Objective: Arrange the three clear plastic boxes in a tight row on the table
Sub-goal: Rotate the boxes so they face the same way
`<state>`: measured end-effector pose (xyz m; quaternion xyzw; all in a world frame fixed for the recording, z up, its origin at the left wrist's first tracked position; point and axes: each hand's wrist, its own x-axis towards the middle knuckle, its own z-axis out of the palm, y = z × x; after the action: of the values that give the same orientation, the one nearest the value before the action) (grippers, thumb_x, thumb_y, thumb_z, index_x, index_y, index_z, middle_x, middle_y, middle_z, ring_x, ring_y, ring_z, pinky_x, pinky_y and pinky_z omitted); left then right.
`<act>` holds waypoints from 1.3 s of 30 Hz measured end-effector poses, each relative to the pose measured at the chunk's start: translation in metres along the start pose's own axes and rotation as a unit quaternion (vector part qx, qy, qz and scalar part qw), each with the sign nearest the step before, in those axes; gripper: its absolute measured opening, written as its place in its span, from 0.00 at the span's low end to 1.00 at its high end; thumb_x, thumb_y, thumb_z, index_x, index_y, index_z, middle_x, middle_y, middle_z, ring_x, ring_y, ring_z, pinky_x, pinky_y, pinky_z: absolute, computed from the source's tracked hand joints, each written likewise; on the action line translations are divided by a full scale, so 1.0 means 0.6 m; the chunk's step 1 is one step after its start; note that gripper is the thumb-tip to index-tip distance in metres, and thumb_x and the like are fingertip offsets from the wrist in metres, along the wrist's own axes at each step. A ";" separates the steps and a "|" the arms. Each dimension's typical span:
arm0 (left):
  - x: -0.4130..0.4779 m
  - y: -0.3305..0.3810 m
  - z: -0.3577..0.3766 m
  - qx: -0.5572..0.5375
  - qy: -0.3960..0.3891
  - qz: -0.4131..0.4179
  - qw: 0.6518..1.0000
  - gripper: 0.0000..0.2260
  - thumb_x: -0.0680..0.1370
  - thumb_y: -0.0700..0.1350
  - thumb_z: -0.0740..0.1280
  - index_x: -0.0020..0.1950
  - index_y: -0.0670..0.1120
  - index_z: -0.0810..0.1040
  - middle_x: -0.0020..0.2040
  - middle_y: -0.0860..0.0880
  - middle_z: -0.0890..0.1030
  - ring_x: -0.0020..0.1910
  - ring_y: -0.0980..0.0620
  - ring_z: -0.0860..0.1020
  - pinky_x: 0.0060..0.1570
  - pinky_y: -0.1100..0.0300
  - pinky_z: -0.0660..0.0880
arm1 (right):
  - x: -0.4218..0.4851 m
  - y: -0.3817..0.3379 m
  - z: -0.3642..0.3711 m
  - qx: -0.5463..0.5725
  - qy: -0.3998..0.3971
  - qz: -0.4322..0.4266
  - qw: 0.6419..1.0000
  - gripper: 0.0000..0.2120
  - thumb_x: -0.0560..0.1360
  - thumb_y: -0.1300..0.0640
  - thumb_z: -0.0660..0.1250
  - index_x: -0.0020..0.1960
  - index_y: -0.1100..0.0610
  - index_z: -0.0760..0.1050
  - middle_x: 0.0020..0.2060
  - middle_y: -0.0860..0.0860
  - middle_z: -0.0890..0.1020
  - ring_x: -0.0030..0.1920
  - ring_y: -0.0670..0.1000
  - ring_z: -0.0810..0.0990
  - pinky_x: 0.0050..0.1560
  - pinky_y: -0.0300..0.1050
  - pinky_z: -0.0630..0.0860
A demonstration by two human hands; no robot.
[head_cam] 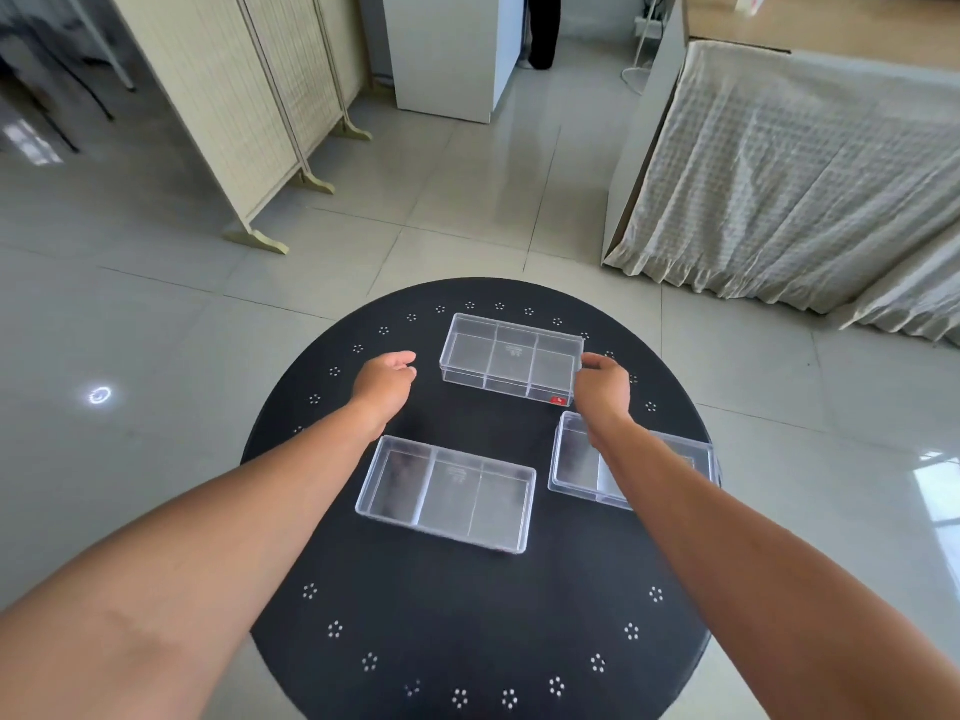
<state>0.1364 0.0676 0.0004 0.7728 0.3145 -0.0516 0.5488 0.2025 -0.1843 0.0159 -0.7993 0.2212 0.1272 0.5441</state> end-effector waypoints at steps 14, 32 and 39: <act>-0.134 -0.112 -0.049 0.029 -0.020 -0.119 0.992 0.25 0.78 0.45 0.67 0.75 0.45 0.67 0.72 0.46 0.72 0.66 0.44 0.74 0.66 0.51 0.71 | -0.170 0.122 0.018 -0.258 -0.123 -0.089 0.954 0.21 0.76 0.59 0.59 0.68 0.57 0.72 0.65 0.57 0.76 0.62 0.59 0.77 0.62 0.48 0.72; -0.177 -0.202 -0.101 0.021 -0.095 -0.075 0.992 0.20 0.76 0.36 0.60 0.66 0.48 0.78 0.58 0.47 0.83 0.50 0.50 0.78 0.56 0.58 0.75 | -0.277 0.202 0.091 -0.091 -0.038 0.034 0.995 0.16 0.74 0.65 0.59 0.57 0.58 0.80 0.41 0.53 0.84 0.38 0.53 0.79 0.40 0.45 0.75; -0.176 -0.243 -0.186 0.014 -0.085 -0.061 0.994 0.19 0.76 0.37 0.62 0.65 0.46 0.80 0.56 0.47 0.84 0.51 0.48 0.82 0.49 0.61 0.73 | -0.336 0.201 0.151 -0.044 -0.077 0.013 0.996 0.19 0.71 0.67 0.56 0.50 0.53 0.81 0.42 0.50 0.86 0.46 0.57 0.85 0.47 0.50 0.81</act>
<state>-0.0562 0.1498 -0.0297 0.7526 0.3129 -0.1546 0.5584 -0.0288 -0.0945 -0.0270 -0.8072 0.1834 0.2049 0.5223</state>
